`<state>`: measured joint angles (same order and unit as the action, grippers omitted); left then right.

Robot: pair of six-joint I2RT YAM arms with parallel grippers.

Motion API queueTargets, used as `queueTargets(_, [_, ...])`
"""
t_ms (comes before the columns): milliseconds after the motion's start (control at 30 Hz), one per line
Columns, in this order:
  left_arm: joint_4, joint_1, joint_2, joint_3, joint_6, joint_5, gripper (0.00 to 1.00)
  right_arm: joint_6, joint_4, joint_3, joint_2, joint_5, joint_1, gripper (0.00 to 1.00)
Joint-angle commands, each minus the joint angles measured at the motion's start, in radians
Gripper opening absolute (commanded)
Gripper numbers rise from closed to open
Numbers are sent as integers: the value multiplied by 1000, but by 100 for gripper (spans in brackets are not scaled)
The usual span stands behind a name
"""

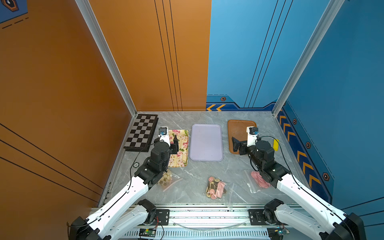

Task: Pour cookies out of the ziploc bag
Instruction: Open the ziploc bag at the center of the board.

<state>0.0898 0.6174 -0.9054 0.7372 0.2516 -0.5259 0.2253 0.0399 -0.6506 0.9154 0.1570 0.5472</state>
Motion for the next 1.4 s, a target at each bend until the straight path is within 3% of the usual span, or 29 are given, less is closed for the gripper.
queueTargets(0, [541, 187, -51, 79, 233, -97, 64, 213, -323, -2, -47, -76, 107, 100])
queueTargets(100, [759, 331, -140, 174, 360, -117, 61, 308, -362, 21, -98, -85, 216, 99])
queueTargets(333, [1147, 553, -395, 335, 663, -112, 53, 430, -409, 48, -166, -124, 386, 97])
queueTargets(633, [1327, 701, -516, 345, 861, -78, 49, 478, -402, 78, -195, -132, 473, 98])
queueTargets(1067, [1380, 691, -654, 308, 824, -117, 49, 518, -419, 136, -324, -75, 479, 100])
queueTargets(1367, [1274, 667, -689, 269, 692, -72, 49, 481, -422, 96, -244, -85, 479, 100])
